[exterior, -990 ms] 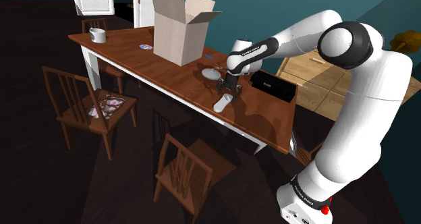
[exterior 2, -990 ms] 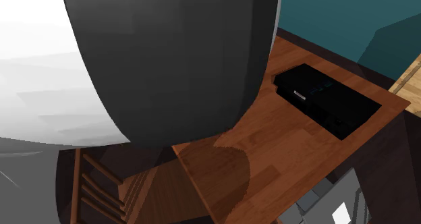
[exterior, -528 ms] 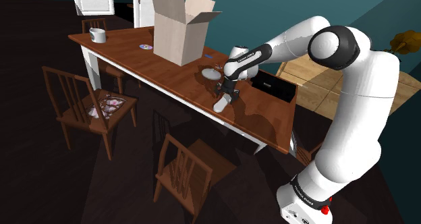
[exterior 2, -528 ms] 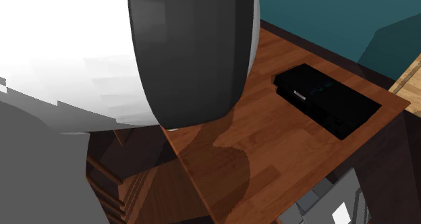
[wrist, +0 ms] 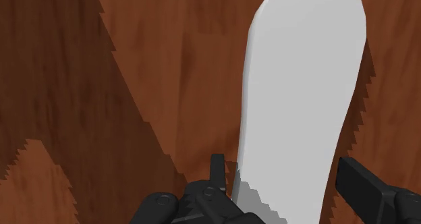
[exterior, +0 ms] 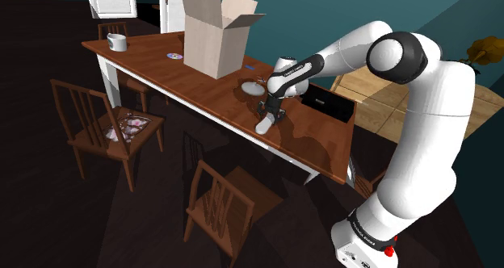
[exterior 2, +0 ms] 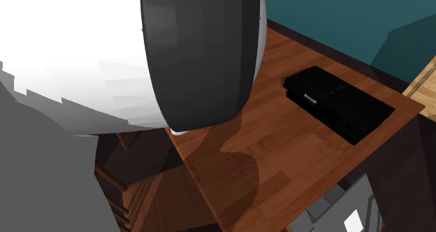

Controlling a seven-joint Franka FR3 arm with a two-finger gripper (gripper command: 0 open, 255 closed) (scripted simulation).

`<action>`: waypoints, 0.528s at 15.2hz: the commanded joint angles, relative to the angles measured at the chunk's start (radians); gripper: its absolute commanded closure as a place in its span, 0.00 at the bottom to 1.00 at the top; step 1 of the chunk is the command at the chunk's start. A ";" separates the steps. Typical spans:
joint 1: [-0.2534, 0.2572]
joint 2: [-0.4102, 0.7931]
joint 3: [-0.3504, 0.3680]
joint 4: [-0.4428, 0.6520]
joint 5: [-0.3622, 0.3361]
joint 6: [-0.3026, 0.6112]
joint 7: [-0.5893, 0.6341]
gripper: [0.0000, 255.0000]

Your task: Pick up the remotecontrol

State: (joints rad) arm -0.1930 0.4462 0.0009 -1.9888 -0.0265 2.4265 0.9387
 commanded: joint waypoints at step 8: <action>0.000 -0.038 0.001 0.002 0.001 -0.041 -0.001 1.00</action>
State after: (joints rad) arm -0.1930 0.4201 0.0013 -1.9835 -0.0259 2.3944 0.9380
